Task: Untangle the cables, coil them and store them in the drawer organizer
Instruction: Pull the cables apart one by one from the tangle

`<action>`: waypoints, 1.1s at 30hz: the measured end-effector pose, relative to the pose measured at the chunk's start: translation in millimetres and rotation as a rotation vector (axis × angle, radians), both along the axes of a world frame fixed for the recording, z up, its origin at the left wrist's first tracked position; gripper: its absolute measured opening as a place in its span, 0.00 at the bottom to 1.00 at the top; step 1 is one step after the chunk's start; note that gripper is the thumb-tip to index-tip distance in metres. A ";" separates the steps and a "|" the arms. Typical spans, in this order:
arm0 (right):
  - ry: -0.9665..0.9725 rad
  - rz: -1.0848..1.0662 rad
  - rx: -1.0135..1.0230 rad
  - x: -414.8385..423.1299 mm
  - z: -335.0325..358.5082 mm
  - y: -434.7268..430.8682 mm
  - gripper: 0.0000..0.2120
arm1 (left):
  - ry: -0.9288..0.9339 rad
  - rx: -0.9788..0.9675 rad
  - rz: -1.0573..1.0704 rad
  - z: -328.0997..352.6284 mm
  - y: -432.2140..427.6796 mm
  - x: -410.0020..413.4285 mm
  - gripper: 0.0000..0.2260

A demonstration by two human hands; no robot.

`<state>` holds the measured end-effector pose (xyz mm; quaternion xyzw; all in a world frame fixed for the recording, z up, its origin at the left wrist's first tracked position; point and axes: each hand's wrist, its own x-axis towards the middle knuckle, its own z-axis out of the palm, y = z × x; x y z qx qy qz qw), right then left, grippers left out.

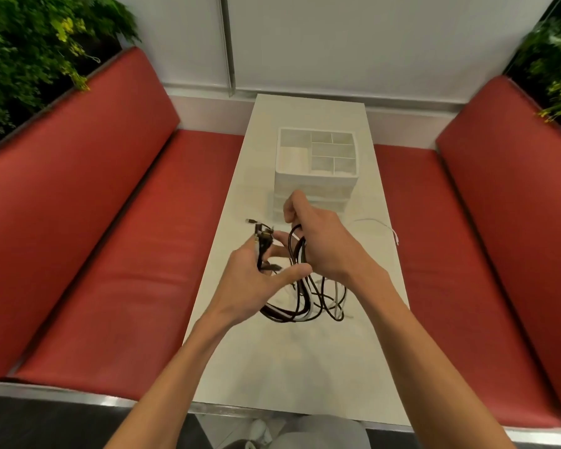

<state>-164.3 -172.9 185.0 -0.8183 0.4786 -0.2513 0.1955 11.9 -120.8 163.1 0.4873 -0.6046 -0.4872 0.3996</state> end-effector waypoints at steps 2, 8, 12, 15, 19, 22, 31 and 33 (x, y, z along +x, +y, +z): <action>-0.037 0.018 0.057 -5.1 -6.7 -0.3 0.23 | -0.049 -0.022 0.019 -5.1 -1.6 -5.1 0.12; -0.247 0.036 0.144 -26.9 -30.4 6.7 0.18 | -0.027 -0.018 0.034 -20.7 -7.8 6.9 0.18; -0.280 -0.021 0.163 -30.0 -59.9 14.5 0.15 | 0.054 -0.048 0.052 -19.0 -4.3 5.0 0.15; -0.248 -0.075 0.234 -34.7 -86.0 20.0 0.12 | 0.077 -0.056 0.027 -19.1 -2.3 8.8 0.15; -0.230 -0.130 0.257 -34.7 -108.5 31.2 0.11 | 0.048 -0.017 0.030 -21.9 4.0 9.4 0.17; -0.149 -0.120 0.099 -31.2 -110.7 35.6 0.12 | 0.036 0.019 0.039 -23.1 7.3 6.7 0.20; -0.610 -0.224 0.376 -45.5 -95.0 37.3 0.19 | -0.049 -0.007 0.156 -10.0 0.6 22.1 0.18; -0.809 -0.399 0.370 -58.8 -105.5 33.4 0.18 | -0.012 -0.039 0.182 -4.9 -2.1 34.3 0.19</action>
